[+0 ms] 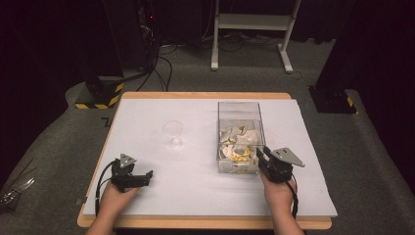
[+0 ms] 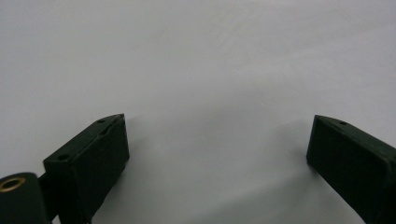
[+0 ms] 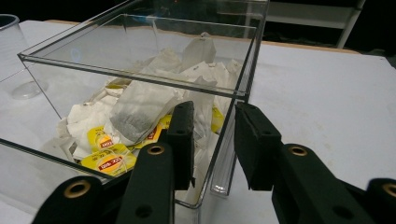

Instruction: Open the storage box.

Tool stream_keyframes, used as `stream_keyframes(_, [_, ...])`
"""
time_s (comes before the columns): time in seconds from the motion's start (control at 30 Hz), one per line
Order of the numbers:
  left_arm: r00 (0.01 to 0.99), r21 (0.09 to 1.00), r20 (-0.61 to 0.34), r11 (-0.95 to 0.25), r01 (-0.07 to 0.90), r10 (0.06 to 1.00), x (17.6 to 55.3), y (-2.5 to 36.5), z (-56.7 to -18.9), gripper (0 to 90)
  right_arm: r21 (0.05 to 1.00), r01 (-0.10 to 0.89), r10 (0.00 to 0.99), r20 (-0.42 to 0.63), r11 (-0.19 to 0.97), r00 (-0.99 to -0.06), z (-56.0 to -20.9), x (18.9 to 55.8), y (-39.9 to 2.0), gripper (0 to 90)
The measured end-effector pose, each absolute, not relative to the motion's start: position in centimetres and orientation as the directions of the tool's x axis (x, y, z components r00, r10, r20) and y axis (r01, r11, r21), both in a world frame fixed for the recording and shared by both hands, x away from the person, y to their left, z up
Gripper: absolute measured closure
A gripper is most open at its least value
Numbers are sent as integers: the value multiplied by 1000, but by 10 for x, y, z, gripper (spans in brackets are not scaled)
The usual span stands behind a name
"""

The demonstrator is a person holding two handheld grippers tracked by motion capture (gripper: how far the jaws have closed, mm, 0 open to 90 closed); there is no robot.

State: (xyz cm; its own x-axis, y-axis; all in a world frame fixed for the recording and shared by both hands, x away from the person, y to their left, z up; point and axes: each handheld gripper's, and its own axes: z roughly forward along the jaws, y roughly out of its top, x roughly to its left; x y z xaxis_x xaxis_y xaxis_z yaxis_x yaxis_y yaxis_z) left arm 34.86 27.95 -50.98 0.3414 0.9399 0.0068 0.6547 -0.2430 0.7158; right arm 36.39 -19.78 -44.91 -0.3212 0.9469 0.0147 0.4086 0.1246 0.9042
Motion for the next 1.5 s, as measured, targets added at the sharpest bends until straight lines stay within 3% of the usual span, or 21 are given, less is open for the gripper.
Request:
stream_keyframes(0.43, [341, 716, 7, -243, 655, 940, 349, 279, -510, 60, 908, 401, 945, 20, 120, -328, -451, 358, -203, 763])
stream_keyframes(1.5, [341, 716, 6, -242, 655, 940, 349, 279, -510, 60, 909, 396, 933, 22, 131, -358, -456, 311, -209, 753])
